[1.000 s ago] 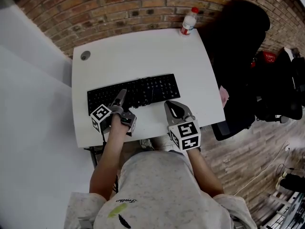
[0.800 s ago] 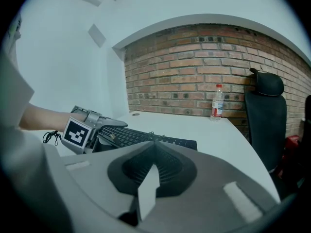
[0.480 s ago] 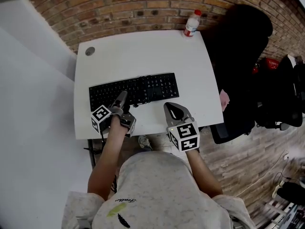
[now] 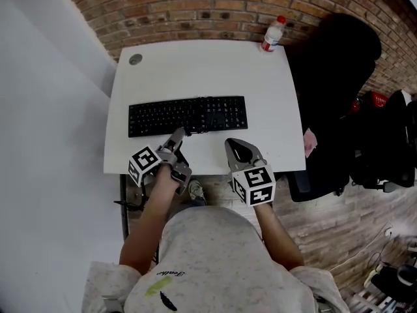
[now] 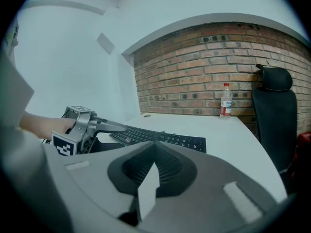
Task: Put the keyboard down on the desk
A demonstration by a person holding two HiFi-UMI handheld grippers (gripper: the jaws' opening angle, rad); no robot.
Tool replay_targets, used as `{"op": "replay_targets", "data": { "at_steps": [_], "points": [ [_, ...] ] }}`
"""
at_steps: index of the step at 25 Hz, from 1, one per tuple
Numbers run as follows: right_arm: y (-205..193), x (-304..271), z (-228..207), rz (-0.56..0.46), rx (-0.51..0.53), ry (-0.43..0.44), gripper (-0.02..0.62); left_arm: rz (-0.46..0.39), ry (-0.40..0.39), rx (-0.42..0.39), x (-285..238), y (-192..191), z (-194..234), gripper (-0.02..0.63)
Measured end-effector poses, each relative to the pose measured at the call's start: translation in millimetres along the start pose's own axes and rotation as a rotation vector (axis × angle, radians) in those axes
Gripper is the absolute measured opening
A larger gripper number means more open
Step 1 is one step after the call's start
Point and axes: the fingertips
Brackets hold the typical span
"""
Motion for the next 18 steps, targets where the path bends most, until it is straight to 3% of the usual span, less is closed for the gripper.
{"op": "replay_targets", "data": {
  "at_steps": [8,13,18],
  "points": [
    [0.0,26.5,1.8,-0.041,0.001,0.041,0.011,0.0,0.028,-0.43,22.5,-36.7,-18.7,0.155],
    [-3.3,42.3,3.3,-0.065,-0.007,0.072,0.011,-0.058,0.039,-0.686,40.3,-55.7,-35.6,0.082],
    [-2.1,54.5,7.7,-0.091,-0.012,0.096,0.011,-0.072,0.071,-0.861,54.9,-70.8,-42.5,0.038]
  ]
}}
Point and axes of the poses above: the fingertips, and each gripper's own axes: x backward along the fingers, z to its left, y out of its top, and after that the axes turned 3 degrees about x, right-handed
